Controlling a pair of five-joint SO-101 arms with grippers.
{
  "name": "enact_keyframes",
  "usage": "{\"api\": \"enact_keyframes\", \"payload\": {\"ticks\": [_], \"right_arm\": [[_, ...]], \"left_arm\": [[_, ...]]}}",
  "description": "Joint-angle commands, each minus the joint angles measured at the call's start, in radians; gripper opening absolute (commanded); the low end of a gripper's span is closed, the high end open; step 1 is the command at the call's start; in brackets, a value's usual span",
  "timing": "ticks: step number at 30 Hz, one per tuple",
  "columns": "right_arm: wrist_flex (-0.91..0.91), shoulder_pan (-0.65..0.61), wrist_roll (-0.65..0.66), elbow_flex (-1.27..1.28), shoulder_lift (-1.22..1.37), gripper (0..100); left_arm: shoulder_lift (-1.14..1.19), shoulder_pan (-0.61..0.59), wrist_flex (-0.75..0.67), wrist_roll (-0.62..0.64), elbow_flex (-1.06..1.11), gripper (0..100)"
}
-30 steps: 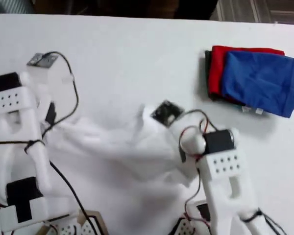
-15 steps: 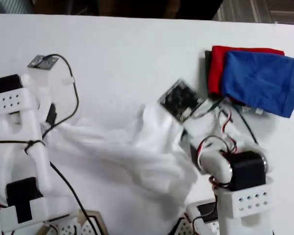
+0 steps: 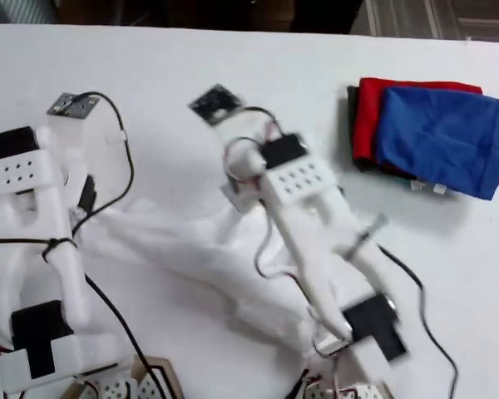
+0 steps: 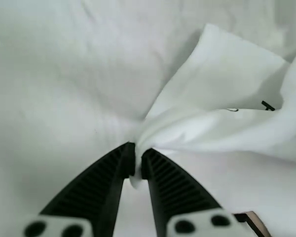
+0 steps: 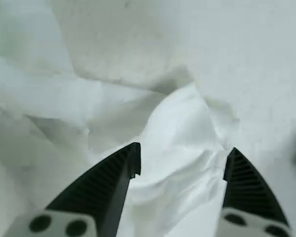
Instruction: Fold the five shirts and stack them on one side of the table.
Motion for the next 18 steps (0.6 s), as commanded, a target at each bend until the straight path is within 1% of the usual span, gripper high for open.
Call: {"api": "enact_keyframes", "payload": {"ticks": [1,3,6,9,14,18], "right_arm": [[0.01,-0.019,-0.037,-0.206,0.174,27.2],[0.019,-0.013,-0.081,-0.304,0.282,28.0],[0.041,0.005,-0.146,-0.456,0.446,33.3],[0.084,0.022,-0.158,-0.62,0.604,36.0],[0.225,0.045,-0.155,-0.896,0.816,31.7],[0.335,0.068,-0.161,-1.068,0.944,22.7]], "left_arm": [[-0.044,-0.008,-0.028,-0.005,-0.004,3],[-0.044,-0.008,-0.028,-0.005,-0.005,3],[-0.044,-0.008,-0.028,-0.005,-0.005,3],[-0.044,-0.008,-0.028,-0.005,-0.005,3],[-0.044,-0.008,-0.028,-0.005,-0.008,3],[-0.044,-0.008,-0.028,-0.005,-0.008,3]]}}
